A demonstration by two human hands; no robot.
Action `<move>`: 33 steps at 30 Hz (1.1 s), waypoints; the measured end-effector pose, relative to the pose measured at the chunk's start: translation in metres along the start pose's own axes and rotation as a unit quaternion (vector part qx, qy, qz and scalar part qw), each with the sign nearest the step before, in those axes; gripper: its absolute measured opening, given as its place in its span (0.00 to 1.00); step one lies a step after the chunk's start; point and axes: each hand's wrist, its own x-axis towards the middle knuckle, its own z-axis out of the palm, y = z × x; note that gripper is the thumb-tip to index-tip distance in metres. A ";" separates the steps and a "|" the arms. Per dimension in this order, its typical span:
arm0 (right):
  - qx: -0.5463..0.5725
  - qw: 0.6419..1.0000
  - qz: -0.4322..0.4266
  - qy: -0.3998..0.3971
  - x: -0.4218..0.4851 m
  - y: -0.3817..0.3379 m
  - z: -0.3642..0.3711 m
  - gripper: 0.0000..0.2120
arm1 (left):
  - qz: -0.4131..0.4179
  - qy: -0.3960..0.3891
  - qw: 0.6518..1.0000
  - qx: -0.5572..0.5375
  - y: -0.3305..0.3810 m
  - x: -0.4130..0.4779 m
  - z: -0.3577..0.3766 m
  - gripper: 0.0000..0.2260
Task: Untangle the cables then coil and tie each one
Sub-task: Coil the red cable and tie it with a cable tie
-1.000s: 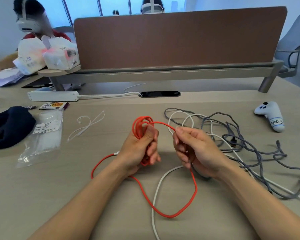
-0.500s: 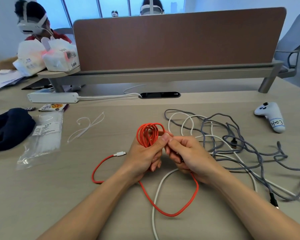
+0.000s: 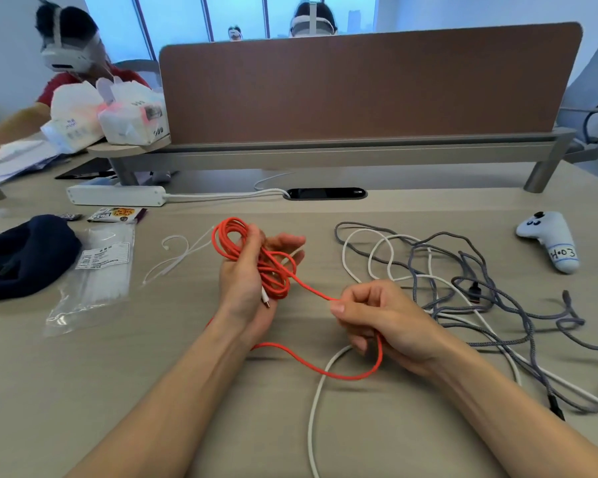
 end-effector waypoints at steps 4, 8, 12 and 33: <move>0.091 0.994 -0.035 -0.047 0.000 0.003 -0.008 0.15 | -0.007 0.020 0.996 -0.082 0.012 0.006 -0.006 0.14; 0.156 0.982 -0.038 -0.097 0.001 0.004 -0.011 0.16 | -0.015 0.010 0.997 -0.079 0.016 0.009 -0.010 0.15; 0.163 0.978 -0.029 -0.124 -0.004 -0.001 -0.015 0.16 | -0.024 -0.018 0.997 -0.072 0.021 0.009 -0.012 0.17; 0.302 0.948 -0.082 -0.055 -0.003 -0.008 -0.022 0.14 | -0.107 -0.191 0.965 0.142 -0.004 -0.007 -0.011 0.17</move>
